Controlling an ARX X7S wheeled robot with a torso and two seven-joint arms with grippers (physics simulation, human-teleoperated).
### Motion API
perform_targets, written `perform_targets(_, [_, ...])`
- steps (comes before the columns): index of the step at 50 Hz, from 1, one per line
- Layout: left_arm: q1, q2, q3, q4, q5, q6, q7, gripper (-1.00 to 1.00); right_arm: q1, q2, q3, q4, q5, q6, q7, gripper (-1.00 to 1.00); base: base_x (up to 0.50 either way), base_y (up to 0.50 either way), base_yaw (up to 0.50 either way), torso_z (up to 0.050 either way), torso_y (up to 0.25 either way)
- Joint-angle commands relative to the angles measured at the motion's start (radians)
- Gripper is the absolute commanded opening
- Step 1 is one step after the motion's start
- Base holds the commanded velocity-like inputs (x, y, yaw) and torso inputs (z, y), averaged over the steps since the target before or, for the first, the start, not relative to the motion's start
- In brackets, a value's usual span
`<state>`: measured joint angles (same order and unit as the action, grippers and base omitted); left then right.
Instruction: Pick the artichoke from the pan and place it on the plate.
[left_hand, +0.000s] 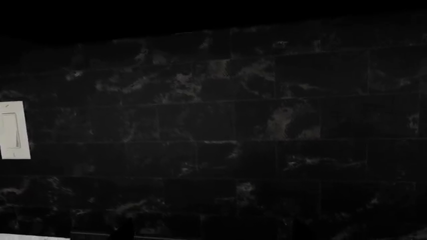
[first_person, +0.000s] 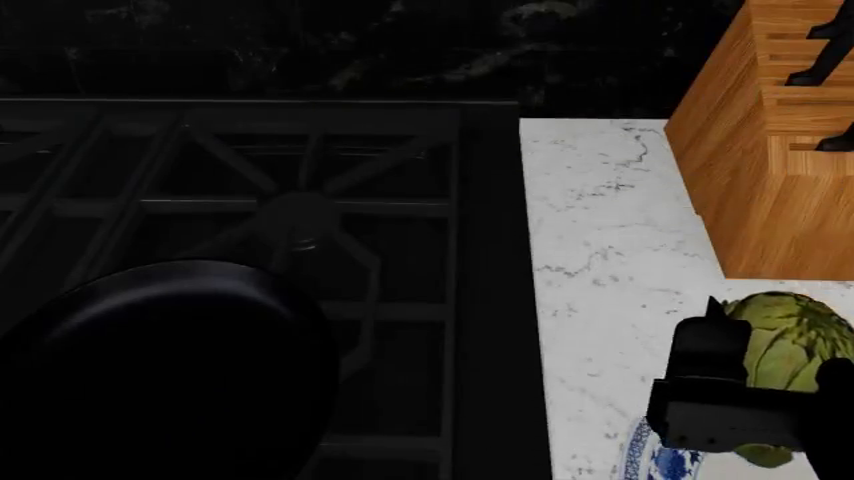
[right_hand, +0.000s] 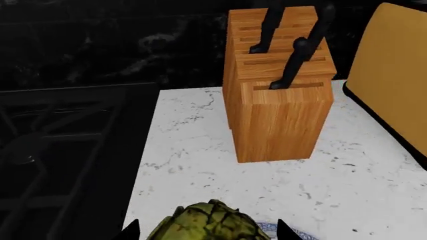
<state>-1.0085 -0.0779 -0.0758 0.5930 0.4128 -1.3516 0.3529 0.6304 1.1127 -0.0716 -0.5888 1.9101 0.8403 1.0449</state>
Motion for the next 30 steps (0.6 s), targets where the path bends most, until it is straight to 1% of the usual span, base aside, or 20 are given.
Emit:
perform_targets(1, [0.016,0.023,-0.034,-0.068,-0.005,0.087,0.012,1.00,-0.147,0.049,0.168,-0.062,-0.013,-0.059,-0.013,-1.00,0.00,0.00,0.00,0.000,0.010])
perform_targets(2, [-0.031,0.012,-0.019,-0.076,0.001,0.045,0.017,1.00,-0.164,0.054,0.183,-0.071,-0.009,-0.061,-0.011,-1.00,0.00,0.00,0.00,0.000,0.000])
perform_targets(3, [-0.024,0.012,-0.026,-0.077,-0.003,0.053,0.016,1.00,-0.181,0.058,0.199,-0.079,-0.004,-0.065,-0.004,-1.00,0.00,0.00,0.00,0.000,0.000])
perform_targets(4, [0.023,0.022,-0.045,-0.071,-0.013,0.095,0.008,1.00,-0.192,0.062,0.214,-0.090,0.002,-0.068,0.001,-1.00,0.00,0.00,0.00,0.000,0.000])
perform_targets(7, [0.024,0.022,-0.047,-0.079,-0.021,0.102,0.002,1.00,-0.202,0.067,0.224,-0.107,0.008,-0.068,0.010,-1.00,0.00,0.00,0.00,0.000,0.000])
perform_targets(8, [0.004,0.017,-0.040,-0.084,-0.019,0.084,0.003,1.00,-0.209,0.070,0.232,-0.109,0.013,-0.070,0.013,-1.00,0.00,0.00,0.00,0.000,0.000])
perform_targets(11, [0.023,0.020,-0.045,-0.078,-0.028,0.099,-0.001,1.00,-0.230,0.075,0.251,-0.116,0.015,-0.069,0.021,-1.00,0.00,0.00,0.00,0.000,0.000])
perform_targets(16, [0.030,0.020,-0.052,-0.086,-0.042,0.109,-0.008,1.00,-0.309,0.079,0.337,-0.138,0.032,-0.066,0.034,-1.00,0.00,0.00,0.00,0.000,0.000])
perform_targets(21, [0.024,0.015,-0.058,-0.095,-0.054,0.110,-0.011,1.00,-0.327,0.075,0.346,-0.150,0.038,-0.064,0.048,-1.00,0.00,0.00,0.00,0.000,0.000])
perform_targets(25, [0.048,0.014,-0.069,-0.087,-0.065,0.125,-0.014,1.00,-0.319,0.081,0.338,-0.152,0.044,-0.067,0.058,-1.00,0.00,0.00,0.00,0.000,0.000])
perform_targets(26, [0.020,0.005,-0.062,-0.095,-0.063,0.102,-0.011,1.00,-0.318,0.080,0.335,-0.152,0.043,-0.067,0.060,-1.00,0.00,0.00,0.00,0.000,0.000])
perform_targets(27, [0.052,0.012,-0.072,-0.086,-0.068,0.127,-0.016,1.00,-0.319,0.079,0.334,-0.152,0.040,-0.066,0.060,-1.00,0.00,0.00,0.00,0.000,0.000])
perform_targets(30, [0.060,0.011,-0.073,-0.087,-0.074,0.134,-0.019,1.00,-0.326,0.073,0.334,-0.149,0.032,-0.064,0.059,-1.00,0.00,0.00,0.00,0.000,0.003])
